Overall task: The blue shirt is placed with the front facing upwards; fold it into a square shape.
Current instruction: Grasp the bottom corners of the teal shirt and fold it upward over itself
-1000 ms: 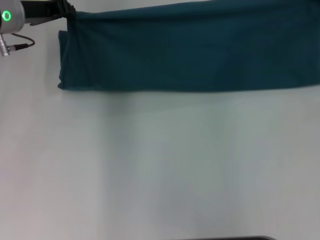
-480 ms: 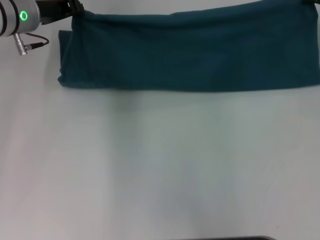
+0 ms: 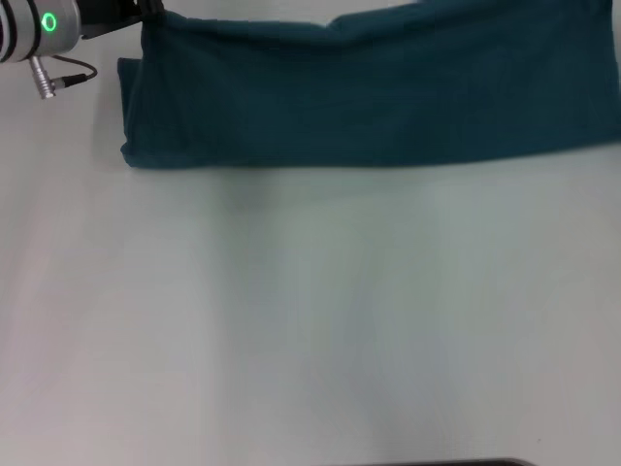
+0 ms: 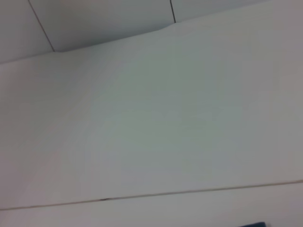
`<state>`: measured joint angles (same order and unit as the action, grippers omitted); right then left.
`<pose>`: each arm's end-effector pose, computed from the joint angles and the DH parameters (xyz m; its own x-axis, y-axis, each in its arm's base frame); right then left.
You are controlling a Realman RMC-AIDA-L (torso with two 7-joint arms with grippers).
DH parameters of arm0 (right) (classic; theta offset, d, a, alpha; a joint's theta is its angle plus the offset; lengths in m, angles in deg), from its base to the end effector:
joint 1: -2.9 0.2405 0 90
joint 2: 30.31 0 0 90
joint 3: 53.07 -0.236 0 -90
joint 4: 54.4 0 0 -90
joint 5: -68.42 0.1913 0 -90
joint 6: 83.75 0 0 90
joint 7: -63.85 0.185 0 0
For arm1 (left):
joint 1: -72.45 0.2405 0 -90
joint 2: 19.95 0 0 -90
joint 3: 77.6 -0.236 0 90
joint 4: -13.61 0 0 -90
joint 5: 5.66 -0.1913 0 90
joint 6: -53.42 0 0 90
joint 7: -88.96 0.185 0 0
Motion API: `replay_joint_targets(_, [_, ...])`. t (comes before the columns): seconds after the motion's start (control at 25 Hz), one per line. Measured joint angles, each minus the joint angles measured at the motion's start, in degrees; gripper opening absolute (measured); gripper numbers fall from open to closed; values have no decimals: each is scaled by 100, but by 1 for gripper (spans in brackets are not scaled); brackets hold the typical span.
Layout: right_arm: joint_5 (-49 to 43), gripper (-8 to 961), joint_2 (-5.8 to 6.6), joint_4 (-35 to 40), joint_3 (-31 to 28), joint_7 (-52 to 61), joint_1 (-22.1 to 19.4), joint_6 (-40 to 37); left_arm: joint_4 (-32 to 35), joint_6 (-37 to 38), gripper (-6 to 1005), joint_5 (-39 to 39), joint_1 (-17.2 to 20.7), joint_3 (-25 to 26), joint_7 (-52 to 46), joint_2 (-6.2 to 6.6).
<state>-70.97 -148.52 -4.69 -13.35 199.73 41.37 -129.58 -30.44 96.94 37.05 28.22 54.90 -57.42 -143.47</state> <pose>0.2767 0.4509 0.0675 0.4588 -0.5950 -0.6599 -0.8546 -0.0920 -0.5111 -0.2144 0.4538 -0.0185 0.3359 0.6866 0.6448 0.9328 -0.1476 -0.3287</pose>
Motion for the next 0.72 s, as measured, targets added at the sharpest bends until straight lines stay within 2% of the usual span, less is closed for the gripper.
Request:
replay_joint_targets(0.16, [0, 20, -47, -33, 177, 3, 15, 276, 2, -3, 27, -2, -7, -14, 4, -1])
replay_joint_targets(0.72, [-1, 19, -35, -137, 219, 61, 1, 447, 11, -6, 28, 3, -92, -23, 86, 26])
